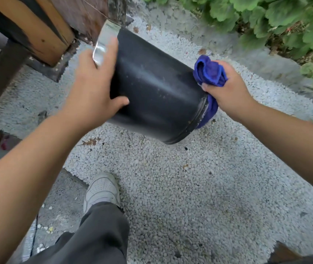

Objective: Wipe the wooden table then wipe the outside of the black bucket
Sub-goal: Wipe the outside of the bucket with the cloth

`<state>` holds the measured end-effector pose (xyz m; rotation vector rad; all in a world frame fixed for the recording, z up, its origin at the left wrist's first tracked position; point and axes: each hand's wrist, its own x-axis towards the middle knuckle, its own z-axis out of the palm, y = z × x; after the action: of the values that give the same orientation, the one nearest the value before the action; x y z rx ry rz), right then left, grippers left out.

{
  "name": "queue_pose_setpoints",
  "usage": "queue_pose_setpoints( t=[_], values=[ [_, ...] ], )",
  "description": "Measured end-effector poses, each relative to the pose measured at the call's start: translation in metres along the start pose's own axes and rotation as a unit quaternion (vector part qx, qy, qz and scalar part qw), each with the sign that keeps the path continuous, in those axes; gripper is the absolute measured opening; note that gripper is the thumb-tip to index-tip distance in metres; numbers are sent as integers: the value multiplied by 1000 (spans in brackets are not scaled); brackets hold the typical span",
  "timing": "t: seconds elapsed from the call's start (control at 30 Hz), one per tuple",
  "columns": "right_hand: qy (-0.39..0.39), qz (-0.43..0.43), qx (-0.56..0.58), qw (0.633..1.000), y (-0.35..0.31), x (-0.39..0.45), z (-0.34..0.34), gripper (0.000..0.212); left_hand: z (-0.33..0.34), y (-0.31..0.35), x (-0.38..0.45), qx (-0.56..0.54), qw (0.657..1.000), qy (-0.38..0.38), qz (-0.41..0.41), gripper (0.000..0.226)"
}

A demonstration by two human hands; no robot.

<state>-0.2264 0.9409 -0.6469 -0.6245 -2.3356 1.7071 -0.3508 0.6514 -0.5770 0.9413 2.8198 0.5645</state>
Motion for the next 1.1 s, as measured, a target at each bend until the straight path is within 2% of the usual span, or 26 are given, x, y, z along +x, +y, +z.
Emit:
queue_pose_setpoints(
  t=[0.1, 0.2, 0.3, 0.4, 0.5, 0.57, 0.7, 0.73, 0.8, 0.9, 0.97, 1.0, 1.1],
  values=[
    [11, -12, -54, 998, -7, 4, 11, 43, 4, -4, 3, 61, 998, -10, 1, 129],
    [20, -31, -61, 997, -5, -4, 21, 44, 3, -14, 6, 52, 998, -21, -18, 131],
    [34, -84, -73, 993, -1, -20, 28, 44, 3, -18, 7, 44, 998, -25, -24, 130],
    [18, -130, -111, 985, 8, -31, 28, 51, 2, -16, 10, 38, 999, -20, -15, 129],
    [-43, -167, -187, 967, 20, -46, 27, 64, 3, -16, 14, 28, 999, -17, -18, 127],
    [-101, -208, -254, 939, 34, -62, 31, 68, 3, -16, 17, 26, 999, -18, -12, 127],
    [-277, -184, -317, 888, 58, -88, 44, 66, 3, -13, 24, 29, 999, -18, 11, 126],
    [-299, -210, -344, 865, 60, -88, 46, 63, 5, -11, 26, 35, 999, -17, 15, 126],
    [-319, -237, -366, 841, 62, -85, 47, 60, 6, -10, 29, 43, 999, -15, 23, 127],
    [-296, -240, -340, 860, 56, -86, 45, 58, 2, -22, 27, -28, 998, -18, 45, 128],
    [-263, -227, -308, 886, 55, -89, 40, 57, -2, -36, 21, -142, 990, 0, 15, 124],
    [-241, -215, -304, 896, 54, -88, 38, 57, -3, -41, 15, -165, 986, 0, -11, 120],
    [-176, -168, -281, 928, 55, -76, 30, 62, 7, -43, -3, -125, 990, -36, -61, 119]
  ],
)
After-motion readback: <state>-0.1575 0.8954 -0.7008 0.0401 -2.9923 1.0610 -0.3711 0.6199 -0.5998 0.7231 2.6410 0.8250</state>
